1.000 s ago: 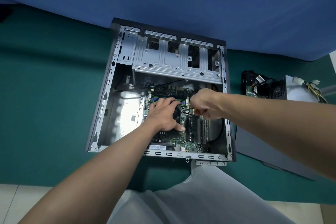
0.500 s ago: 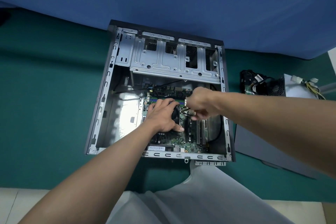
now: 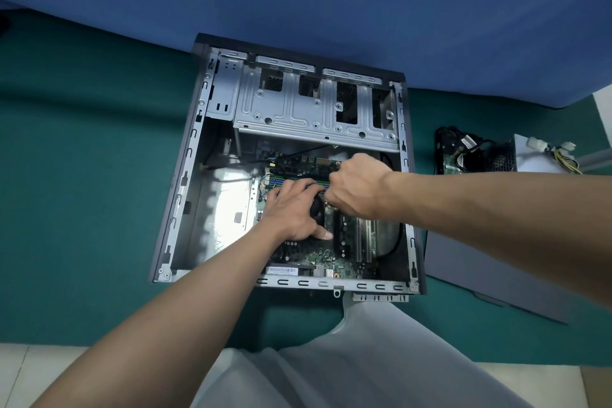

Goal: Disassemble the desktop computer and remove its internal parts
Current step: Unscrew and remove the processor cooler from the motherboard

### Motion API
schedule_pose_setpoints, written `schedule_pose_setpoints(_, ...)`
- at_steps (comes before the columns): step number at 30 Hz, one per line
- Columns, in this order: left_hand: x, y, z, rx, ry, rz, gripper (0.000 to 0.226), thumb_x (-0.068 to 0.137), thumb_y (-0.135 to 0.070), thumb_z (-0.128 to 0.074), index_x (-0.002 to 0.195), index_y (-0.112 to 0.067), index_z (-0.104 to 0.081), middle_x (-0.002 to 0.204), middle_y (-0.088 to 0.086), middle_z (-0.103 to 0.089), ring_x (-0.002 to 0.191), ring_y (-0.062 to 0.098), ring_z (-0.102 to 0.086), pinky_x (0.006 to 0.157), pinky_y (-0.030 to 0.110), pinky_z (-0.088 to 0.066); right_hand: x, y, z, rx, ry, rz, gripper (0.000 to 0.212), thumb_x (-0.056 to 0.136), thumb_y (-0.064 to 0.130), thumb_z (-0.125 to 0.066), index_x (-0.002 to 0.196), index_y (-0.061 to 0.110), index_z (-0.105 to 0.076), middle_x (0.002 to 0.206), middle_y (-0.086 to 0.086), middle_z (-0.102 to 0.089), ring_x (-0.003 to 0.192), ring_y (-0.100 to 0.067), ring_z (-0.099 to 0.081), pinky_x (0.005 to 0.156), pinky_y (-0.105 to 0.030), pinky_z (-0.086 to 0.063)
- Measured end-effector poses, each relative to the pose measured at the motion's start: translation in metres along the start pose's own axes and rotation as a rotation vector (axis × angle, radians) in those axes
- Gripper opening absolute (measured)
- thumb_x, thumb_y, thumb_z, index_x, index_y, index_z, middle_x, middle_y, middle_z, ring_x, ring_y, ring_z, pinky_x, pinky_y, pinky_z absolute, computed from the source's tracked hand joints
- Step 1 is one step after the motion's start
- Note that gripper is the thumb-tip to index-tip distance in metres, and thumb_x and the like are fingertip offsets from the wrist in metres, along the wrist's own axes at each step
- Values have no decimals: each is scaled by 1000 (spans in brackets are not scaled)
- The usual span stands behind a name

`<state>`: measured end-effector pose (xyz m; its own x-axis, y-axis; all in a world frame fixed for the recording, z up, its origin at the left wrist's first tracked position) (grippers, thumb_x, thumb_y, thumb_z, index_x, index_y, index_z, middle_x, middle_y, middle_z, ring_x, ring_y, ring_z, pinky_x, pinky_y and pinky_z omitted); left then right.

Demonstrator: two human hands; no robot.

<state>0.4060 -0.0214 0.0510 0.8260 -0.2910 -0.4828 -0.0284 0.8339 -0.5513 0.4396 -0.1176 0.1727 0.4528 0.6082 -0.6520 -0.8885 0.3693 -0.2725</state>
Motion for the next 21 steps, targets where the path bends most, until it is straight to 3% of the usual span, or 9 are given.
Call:
schedule_pose_setpoints(2, -1, 0, 1, -6, -4, -8, 102, 67, -59, -77, 150, -33, -24, 156, -11, -19, 140, 16, -15, 114, 41, -10, 0, -10, -2, 281, 6, -167, 32, 90, 18, -54, 63, 17, -37, 66, -2, -46, 56, -20, -44, 53, -31, -35)
schedule_pose_setpoints(5, -1, 1, 1, -5, -7, -14, 102, 67, -59, -77, 150, -33, -25, 155, -12, -20, 138, 15, -17, 113, 40, -11, 6, -10, -4, 801, 13, -445, 30, 85, 25, -60, 61, 14, -47, 66, -6, -46, 52, -18, -46, 46, -24, -38)
schedule_pose_setpoints(8, -1, 1, 1, -9, -9, -9, 102, 67, -61, -77, 150, -34, -24, 155, -12, -20, 139, 15, -16, 113, 40, -11, 7, -14, -9, 1252, 103, -785, 21, 92, 16, -53, 77, 0, -54, 69, -10, -53, 47, -15, -48, 33, -19, -34)
schedule_pose_setpoints(10, 0, 1, 0, -7, -8, -8, 102, 67, -61, -77, 150, -35, -23, 156, -12, -20, 140, 16, -15, 114, 41, -10, 5, -12, -13, 1529, 334, -891, 17, 99, 16, -45, 101, 0, -51, 66, -11, -57, 38, -12, -43, 33, -21, -28)
schedule_pose_setpoints(12, -1, 1, 0, -8, -2, -9, 102, 67, -61, -77, 150, -35, -23, 156, -11, -20, 141, 16, -15, 114, 41, -10, 5, -8, -15, 1603, 457, -915, 15, 102, 16, -39, 107, 7, -50, 62, -6, -55, 36, -8, -34, 38, -19, -21)
schedule_pose_setpoints(14, -1, 1, 0, -8, -4, -9, 102, 67, -60, -77, 150, -34, -24, 156, -11, -19, 140, 16, -15, 115, 42, -9, 9, -7, -12, 1422, 390, -849, 18, 100, 12, -40, 87, 6, -51, 64, -4, -50, 44, -9, -35, 35, -17, -25)
schedule_pose_setpoints(16, -1, 0, 1, -5, -4, -10, 102, 67, -60, -77, 150, -34, -24, 156, -11, -20, 140, 16, -15, 115, 42, -9, 9, -4, -7, 945, 255, -618, 19, 93, 8, -46, 74, 6, -47, 68, -4, -47, 55, -15, -45, 41, -21, -36)
schedule_pose_setpoints(19, -1, -1, 0, 3, -8, -12, 102, 68, -60, -77, 150, -32, -24, 156, -11, -21, 140, 16, -16, 115, 42, -10, 0, 5, -3, 262, 102, -179, 10, 95, 17, -44, 85, 16, -46, 67, -2, -38, 65, -23, -47, 54, -32, -39)
schedule_pose_setpoints(21, -1, -1, 1, 6, -5, -9, 102, 68, -60, -77, 150, -32, -24, 155, -11, -21, 140, 16, -16, 115, 42, -11, -5, 10, -8, -13, 35, 53, 18, 100, 24, -38, 91, 17, -52, 62, 0, -32, 57, -23, -44, 54, -33, -38)
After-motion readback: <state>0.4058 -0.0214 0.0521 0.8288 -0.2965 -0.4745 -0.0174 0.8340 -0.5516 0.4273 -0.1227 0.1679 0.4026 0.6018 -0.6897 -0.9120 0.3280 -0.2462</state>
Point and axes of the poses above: each hand's wrist, its own x-axis towards the middle knuckle, its own z-axis out of the back of the hand, y = z × x, the point moved 2 cm from there along x, towards the middle knuckle
